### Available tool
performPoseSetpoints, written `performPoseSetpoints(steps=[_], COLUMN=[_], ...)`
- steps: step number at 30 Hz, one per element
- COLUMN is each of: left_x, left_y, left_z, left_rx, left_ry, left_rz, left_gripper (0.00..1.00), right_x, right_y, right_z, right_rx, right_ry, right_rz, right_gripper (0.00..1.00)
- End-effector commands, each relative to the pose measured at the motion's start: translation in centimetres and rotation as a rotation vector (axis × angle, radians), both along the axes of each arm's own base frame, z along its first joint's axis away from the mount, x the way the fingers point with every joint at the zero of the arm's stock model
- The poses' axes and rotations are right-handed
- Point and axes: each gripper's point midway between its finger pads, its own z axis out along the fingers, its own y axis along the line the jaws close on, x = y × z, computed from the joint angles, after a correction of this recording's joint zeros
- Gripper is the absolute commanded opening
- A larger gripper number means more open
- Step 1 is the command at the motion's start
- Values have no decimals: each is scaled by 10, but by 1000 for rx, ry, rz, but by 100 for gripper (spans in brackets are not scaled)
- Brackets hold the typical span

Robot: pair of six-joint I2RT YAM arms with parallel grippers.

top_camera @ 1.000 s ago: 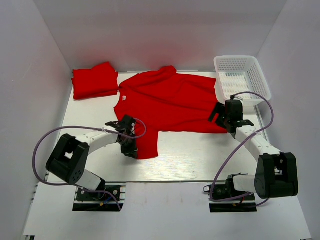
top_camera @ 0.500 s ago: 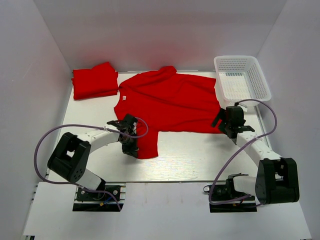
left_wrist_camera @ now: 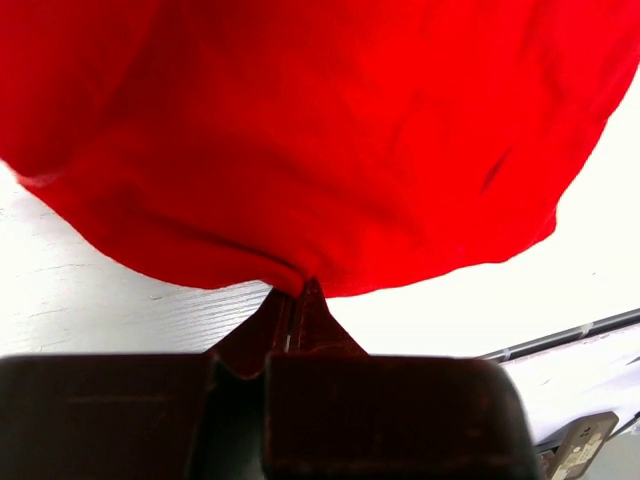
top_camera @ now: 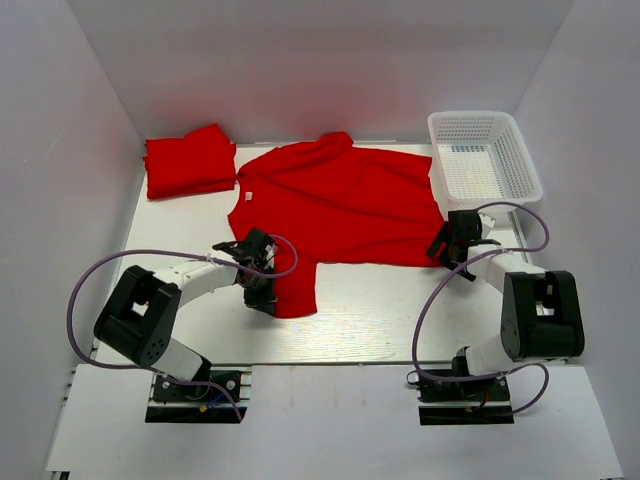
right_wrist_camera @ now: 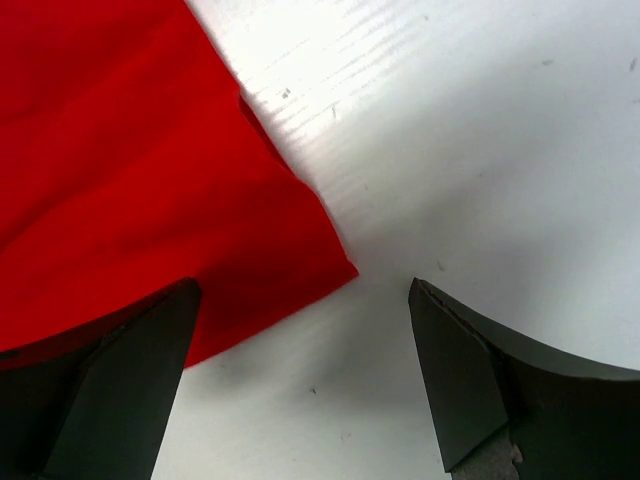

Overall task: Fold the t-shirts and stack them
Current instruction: Grap the side of the flattened tshirt closest away from the robot with both arms

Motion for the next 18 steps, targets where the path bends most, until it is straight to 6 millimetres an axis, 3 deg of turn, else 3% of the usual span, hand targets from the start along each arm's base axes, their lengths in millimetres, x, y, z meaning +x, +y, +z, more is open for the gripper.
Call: performPoseSetpoints(steps=[1,4,7,10,11,14,16,18], left_x=[-13,-14,-11,-14,-15,-21,-26,-35], left_y=[14,12,11,12,12,13,11,9], left_z=[-18,-17,-15,-13,-13,-4,0,6], left_rx=[72,64,59,69,62,59,38,4], left_ry=[40,44,36,54,56,69,84,103], left_rz=[-27,-29,-29,-29,-39,-51,-55,-71], left_gripper=[0,0,0,0,0,0,0,0], right_x=[26,31,35,33,32,17,9,-5], right_y=[1,2,4,5,5,3,2,-1], right_z=[12,8,7,2,4,-2,-1,0], right_rx=[10,19,28,42,43,36,32,20], right_ry=[-64,-67,-75,-64,-68,-41,-32,-17], right_rz=[-11,-17,-23,-24,-24,-28,-28,-32], right_gripper=[90,89,82,57,40,14,3,0])
